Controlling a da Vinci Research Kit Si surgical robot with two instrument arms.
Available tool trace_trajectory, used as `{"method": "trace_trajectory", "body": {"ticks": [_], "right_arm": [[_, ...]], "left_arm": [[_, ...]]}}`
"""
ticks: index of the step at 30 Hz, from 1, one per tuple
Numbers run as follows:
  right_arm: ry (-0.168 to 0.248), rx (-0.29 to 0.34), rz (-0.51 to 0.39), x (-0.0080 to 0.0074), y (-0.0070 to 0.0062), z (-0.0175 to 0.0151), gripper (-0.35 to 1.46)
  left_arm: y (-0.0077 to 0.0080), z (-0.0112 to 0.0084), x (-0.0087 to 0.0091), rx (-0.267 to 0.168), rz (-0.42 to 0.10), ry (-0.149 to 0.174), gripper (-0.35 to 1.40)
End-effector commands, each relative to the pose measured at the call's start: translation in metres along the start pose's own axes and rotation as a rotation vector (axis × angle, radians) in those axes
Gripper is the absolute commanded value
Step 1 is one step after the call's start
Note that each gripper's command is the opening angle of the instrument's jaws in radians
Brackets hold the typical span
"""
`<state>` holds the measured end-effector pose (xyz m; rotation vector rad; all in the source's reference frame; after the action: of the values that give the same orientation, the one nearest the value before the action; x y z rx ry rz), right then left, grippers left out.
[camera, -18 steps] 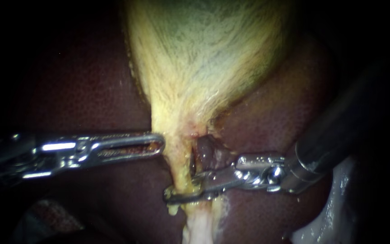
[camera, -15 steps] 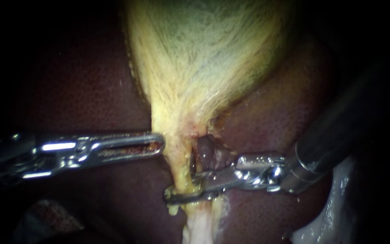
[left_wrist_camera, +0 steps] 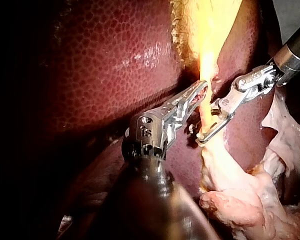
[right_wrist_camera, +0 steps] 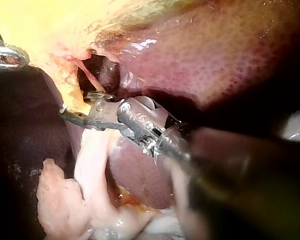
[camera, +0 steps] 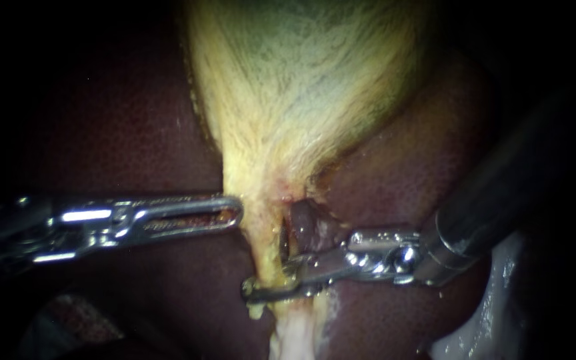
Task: Going back second clip left tube
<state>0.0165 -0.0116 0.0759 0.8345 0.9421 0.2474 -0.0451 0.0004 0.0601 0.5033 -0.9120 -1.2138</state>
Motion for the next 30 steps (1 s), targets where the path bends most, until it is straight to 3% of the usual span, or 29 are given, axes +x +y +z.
{"method": "trace_trajectory", "body": {"ticks": [1,9,19,30], "right_arm": [[0.002,-0.004,-0.018,0.0000,0.0000,0.0001,0.32],[0.020,-0.014,-0.137,0.0002,0.0001,0.0003,0.50],[0.023,-0.024,-0.207,0.0003,0.0001,0.0000,0.56],[0.044,-0.148,-0.283,0.0014,-0.0009,-0.0052,0.60]], "left_arm": [[-0.0001,-0.0001,0.0000,0.000,0.000,0.000,-0.35],[-0.0001,-0.0001,0.0000,0.000,0.000,0.000,-0.35],[-0.0001,-0.0002,0.0000,0.001,0.000,0.000,-0.35],[0.0000,-0.0003,0.0000,0.001,0.001,0.000,-0.35]]}}
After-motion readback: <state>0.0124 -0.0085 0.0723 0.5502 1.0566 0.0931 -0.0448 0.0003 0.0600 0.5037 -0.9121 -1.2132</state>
